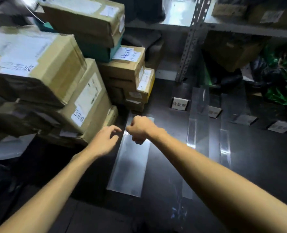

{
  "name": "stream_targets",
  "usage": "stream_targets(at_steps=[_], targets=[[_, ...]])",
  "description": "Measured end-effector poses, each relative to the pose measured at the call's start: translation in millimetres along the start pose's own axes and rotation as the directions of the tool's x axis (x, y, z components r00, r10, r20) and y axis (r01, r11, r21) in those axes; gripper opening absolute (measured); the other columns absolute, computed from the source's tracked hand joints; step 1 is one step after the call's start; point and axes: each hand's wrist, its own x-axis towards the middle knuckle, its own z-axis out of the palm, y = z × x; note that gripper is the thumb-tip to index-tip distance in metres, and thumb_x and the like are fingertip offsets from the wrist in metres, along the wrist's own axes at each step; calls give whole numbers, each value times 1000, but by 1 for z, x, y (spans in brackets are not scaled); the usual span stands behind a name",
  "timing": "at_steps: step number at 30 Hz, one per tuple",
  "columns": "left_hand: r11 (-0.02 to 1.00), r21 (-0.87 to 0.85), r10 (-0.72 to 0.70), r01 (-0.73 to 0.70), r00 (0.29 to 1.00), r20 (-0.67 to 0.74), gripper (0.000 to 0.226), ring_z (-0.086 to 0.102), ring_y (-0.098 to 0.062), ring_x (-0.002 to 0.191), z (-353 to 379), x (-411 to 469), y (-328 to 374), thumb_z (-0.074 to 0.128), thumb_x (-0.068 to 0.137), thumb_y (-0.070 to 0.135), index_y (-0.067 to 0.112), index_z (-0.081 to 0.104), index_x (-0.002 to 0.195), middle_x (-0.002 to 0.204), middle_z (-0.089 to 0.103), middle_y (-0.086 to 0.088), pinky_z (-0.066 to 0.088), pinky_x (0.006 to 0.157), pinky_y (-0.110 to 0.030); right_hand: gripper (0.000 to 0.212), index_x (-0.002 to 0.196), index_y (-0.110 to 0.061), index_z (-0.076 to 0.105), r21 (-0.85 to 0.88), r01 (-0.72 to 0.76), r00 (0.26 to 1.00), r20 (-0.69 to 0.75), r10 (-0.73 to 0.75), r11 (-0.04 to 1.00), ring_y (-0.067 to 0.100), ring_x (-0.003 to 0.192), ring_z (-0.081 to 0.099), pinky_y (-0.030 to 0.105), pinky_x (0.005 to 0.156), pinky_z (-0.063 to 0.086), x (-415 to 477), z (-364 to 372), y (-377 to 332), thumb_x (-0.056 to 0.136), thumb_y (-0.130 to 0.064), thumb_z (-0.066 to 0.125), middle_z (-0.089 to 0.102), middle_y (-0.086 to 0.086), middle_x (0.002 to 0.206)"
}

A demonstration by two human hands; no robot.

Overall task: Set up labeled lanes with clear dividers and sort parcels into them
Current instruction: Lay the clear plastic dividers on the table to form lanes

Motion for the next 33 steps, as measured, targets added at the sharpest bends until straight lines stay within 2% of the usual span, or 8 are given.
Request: stream_targets(at_steps=[5, 11, 15, 17, 23, 28, 31, 33], targets=[[984, -97, -131, 149, 977, 170, 40, 60, -21, 112, 21, 15, -36, 52, 95, 15, 19, 50, 135, 131, 59, -3, 47, 96, -34, 39, 69, -5, 60, -21, -119, 993, 20, 119, 993, 24, 53, 72, 22, 62, 55, 38, 42, -10, 96, -26, 43, 74, 13, 70], [981, 23, -191, 191, 963, 191, 47, 61, -26, 109, 57, 28, -50, 69, 83, 29, 19, 51, 125, 119, 64, -4, 49, 89, -37, 20, 84, -8, 62, -198, -108, 988, 83, 126, 974, 39, 110, 66, 40, 95, 54, 57, 71, 6, 96, -15, 48, 67, 22, 118], [970, 163, -191, 178, 979, 69, 51, 59, -35, 112, 71, 32, -56, 63, 84, 17, 20, 41, 130, 120, 62, -9, 47, 90, -38, 40, 131, -6, 51, -140, -278, 960, -21, 278, 950, 37, 124, 56, 40, 99, 47, 64, 82, 41, 97, -27, 50, 55, 17, 137], [969, 160, -197, 189, 980, 33, 50, 59, -35, 111, 73, 33, -59, 60, 84, 14, 20, 43, 131, 116, 64, -8, 47, 90, -38, 51, 136, -10, 41, -144, -373, 926, -119, 358, 917, 37, 129, 49, 43, 100, 43, 64, 85, 57, 94, -34, 55, 49, 14, 140], [962, 179, -211, 207, 977, 3, 55, 54, -37, 116, 75, 35, -61, 54, 85, 9, 21, 45, 137, 122, 64, -11, 45, 94, -39, 68, 135, -1, 31, 48, -483, 872, -61, 486, 874, 36, 124, 54, 38, 90, 45, 67, 92, 85, 91, -39, 66, 55, 18, 134], [959, 178, -219, 219, 976, -22, 52, 55, -39, 114, 73, 37, -65, 53, 83, 7, 20, 48, 133, 120, 64, -13, 43, 93, -38, 52, 120, -4, 40, 119, -408, 897, -131, 422, 905, 37, 113, 61, 34, 78, 43, 61, 87, 91, 89, -34, 69, 64, 17, 119], [959, 151, -235, 238, 971, -40, 49, 57, -38, 113, 72, 36, -69, 52, 83, 6, 21, 53, 130, 116, 68, -10, 43, 92, -36, 26, 85, -8, 58, 239, -313, 942, -45, 333, 919, 35, 83, 70, 39, 72, 54, 53, 72, 87, 89, -30, 70, 70, 16, 89], [954, 140, -261, 265, 964, -43, 50, 58, -37, 114, 73, 34, -71, 52, 84, 5, 23, 55, 131, 116, 69, -8, 44, 94, -36, 27, 66, -8, 58, 364, -279, 958, 41, 284, 889, 28, 55, 65, 36, 58, 57, 49, 64, 75, 89, -19, 68, 64, 11, 62]])
